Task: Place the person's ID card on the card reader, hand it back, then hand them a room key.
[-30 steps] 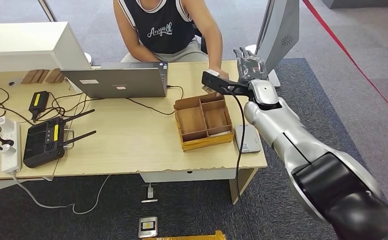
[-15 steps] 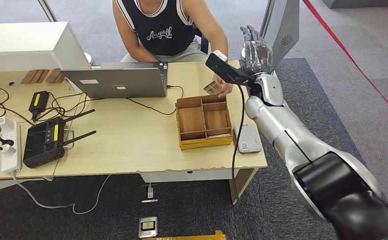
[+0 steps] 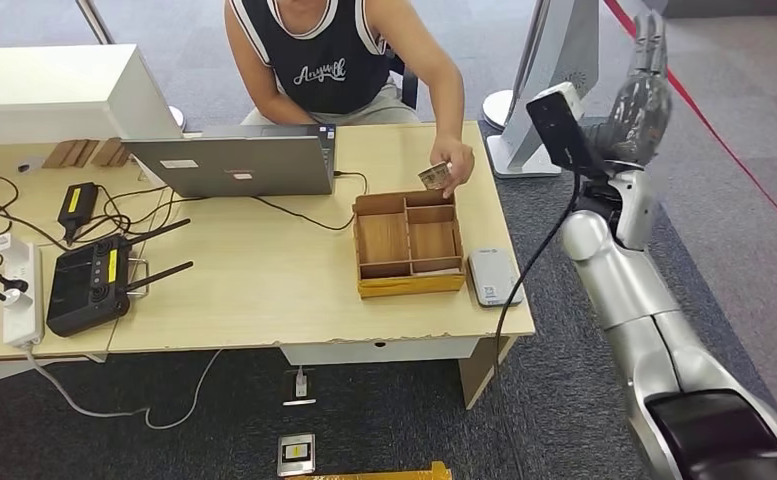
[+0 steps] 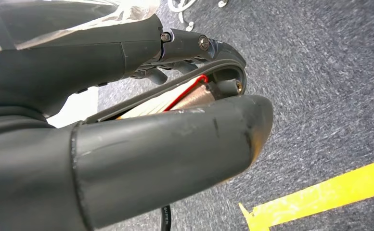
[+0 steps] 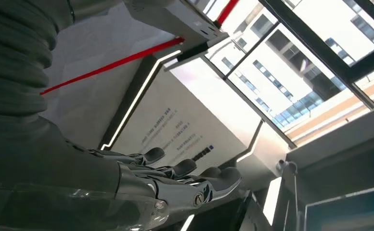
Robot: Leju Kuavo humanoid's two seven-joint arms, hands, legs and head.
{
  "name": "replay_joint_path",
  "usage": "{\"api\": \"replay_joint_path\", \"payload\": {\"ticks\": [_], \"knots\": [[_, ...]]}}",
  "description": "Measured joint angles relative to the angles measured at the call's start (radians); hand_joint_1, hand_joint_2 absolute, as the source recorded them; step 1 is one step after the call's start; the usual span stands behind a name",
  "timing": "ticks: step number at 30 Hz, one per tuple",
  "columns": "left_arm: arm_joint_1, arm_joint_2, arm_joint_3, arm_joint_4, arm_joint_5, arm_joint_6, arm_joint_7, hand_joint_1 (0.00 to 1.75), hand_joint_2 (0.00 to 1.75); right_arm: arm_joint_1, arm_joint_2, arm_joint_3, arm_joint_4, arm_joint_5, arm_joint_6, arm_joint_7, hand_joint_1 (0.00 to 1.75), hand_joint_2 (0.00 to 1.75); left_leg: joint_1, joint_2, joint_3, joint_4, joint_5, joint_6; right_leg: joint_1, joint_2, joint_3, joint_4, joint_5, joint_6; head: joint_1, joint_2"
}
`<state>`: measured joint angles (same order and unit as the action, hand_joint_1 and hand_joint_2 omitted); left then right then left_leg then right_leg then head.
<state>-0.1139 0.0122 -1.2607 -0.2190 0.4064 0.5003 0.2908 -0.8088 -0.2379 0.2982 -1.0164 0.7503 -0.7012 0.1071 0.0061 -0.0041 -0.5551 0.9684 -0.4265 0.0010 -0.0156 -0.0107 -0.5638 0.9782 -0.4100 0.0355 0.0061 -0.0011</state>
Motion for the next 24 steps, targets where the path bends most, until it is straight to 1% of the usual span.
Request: {"api": "replay_joint_path", "payload": {"ticks": [2, 4, 8, 11, 18, 24], "knots": [[0.002, -0.005, 0.010, 0.000, 0.012, 0.010, 0.005, 0.00, 0.00, 0.079, -0.004, -0.119, -0.128, -0.010, 0.000, -0.082, 0.00, 1.75, 0.000, 0.000, 0.000, 0.000, 0.000, 0.000, 0.000, 0.000, 0.000, 0.000, 0.000, 0.000, 0.000, 0.000], [0.003, -0.008, 0.015, 0.000, 0.018, 0.015, 0.010, 0.00, 0.00, 0.134, 0.003, -0.202, -0.206, -0.029, -0.001, -0.148, 0.00, 1.75, 0.000, -0.001, 0.000, 0.000, 0.000, 0.000, 0.000, 0.000, 0.000, 0.000, 0.000, 0.000, 0.000, 0.000], [0.003, -0.014, 0.027, 0.000, 0.031, 0.019, 0.020, 0.00, 0.00, 0.213, 0.021, -0.344, -0.313, -0.073, -0.001, -0.224, 0.00, 1.75, 0.000, 0.000, 0.000, 0.000, 0.000, 0.000, 0.000, 0.000, 0.000, 0.000, 0.000, 0.000, 0.000, 0.000], [0.003, -0.018, 0.036, 0.000, 0.038, 0.021, 0.030, 0.00, 0.00, 0.259, 0.036, -0.439, -0.361, -0.113, 0.000, -0.266, 0.00, 1.75, 0.000, 0.000, 0.000, 0.000, 0.000, 0.000, 0.000, 0.000, 0.000, 0.000, 0.000, 0.000, 0.000, 0.000], [0.002, -0.026, 0.053, 0.000, 0.054, 0.029, 0.054, 0.00, 0.00, 0.327, 0.064, -0.589, -0.400, -0.157, 0.000, -0.319, 0.00, 1.75, 0.000, 0.001, 0.000, 0.000, 0.000, 0.000, 0.000, 0.000, 0.000, 0.000, 0.000, 0.000, 0.000, 0.000], [0.000, -0.036, 0.067, 0.000, 0.070, 0.043, 0.077, 0.00, 0.00, 0.357, 0.093, -0.667, -0.395, -0.164, 0.001, -0.370, 0.00, 1.75, 0.000, 0.001, 0.000, -0.001, 0.000, 0.000, 0.000, 0.000, 0.000, 0.000, 0.000, 0.000, 0.000, 0.000]]}}
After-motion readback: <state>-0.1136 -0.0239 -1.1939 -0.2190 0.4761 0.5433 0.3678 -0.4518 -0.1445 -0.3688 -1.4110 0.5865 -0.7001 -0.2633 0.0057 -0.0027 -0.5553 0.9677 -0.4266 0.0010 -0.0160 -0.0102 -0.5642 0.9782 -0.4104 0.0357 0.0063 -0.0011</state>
